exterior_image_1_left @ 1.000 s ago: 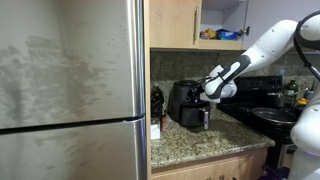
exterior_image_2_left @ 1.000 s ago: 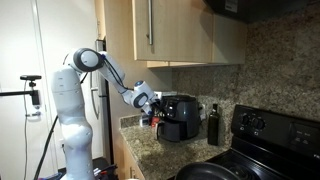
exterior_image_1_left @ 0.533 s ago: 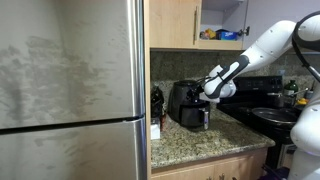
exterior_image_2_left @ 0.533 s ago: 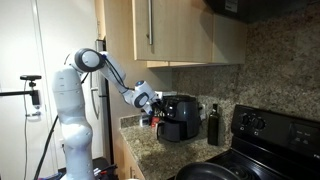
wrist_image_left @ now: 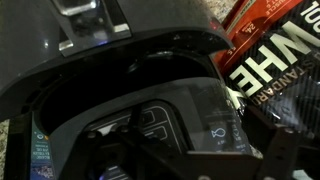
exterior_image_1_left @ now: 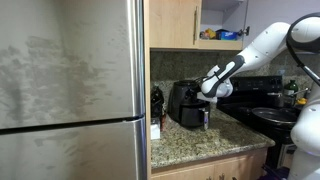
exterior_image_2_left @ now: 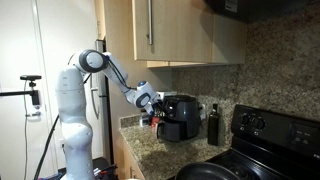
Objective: Press the button on the air fryer
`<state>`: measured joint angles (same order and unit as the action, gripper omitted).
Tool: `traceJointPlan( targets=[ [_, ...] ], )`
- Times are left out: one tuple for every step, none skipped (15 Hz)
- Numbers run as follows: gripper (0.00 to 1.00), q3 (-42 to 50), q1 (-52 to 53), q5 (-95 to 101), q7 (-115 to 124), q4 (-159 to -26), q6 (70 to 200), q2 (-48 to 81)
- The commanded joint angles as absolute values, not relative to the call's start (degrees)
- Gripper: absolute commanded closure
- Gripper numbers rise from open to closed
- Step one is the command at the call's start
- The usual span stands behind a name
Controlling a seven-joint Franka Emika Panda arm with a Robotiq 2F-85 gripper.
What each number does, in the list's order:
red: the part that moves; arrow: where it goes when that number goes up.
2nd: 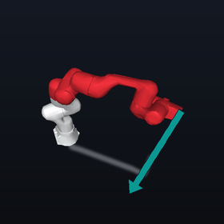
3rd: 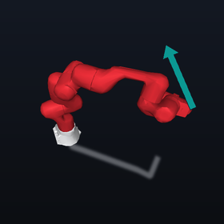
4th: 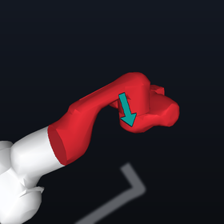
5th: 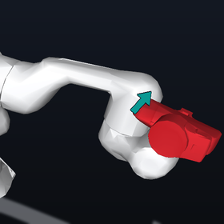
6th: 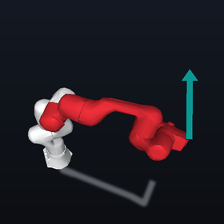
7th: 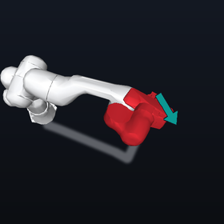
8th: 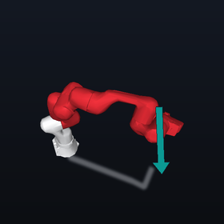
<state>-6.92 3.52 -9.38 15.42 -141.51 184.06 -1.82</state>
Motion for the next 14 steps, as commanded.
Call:
traceJointPlan(
  targets=[
    [0.00, -6.42, 4.39, -10.72, 15.06, -138.15, 183.97, 1.76],
    [0.00, -6.42, 4.41, -10.84, 15.14, -138.21, 184.56, 1.81],
    [0.00, -6.52, 4.53, -11.05, 15.35, -138.01, 184.36, 1.94],
    [0.00, -6.74, 4.79, -11.27, 15.58, -137.88, 184.19, 1.94],
    [0.00, -6.74, 4.84, -11.32, 15.66, -138.01, 183.93, 1.82],
    [0.00, -7.10, 5.32, -11.64, 16.02, -138.71, 182.15, 0.51],
    [0.00, -7.61, 5.99, -12.18, 16.52, -140.05, 178.90, -1.86],
    [0.00, -7.89, 7.44, -15.57, 13.67, -141.68, 174.42, -4.83],
    [0.00, -7.90, 8.63, -18.76, 10.91, -144.27, 171.59, -8.44],
    [0.00, -7.25, 9.15, -20.08, 8.93, -146.36, 168.40, -11.60],
    [0.00, -6.41, 9.67, -21.07, 7.34, -149.27, 165.88, -15.45],
    [0.00, -5.86, 9.47, -20.45, 6.89, -151.48, 164.15, -18.31],
    [0.00, -5.01, 9.91, -21.06, 5.21, -153.44, 161.72, -21.46],
    [0.00, -2.45, 12.34, -24.22, 1.07, -155.22, 157.37, -24.96]
  ],
)
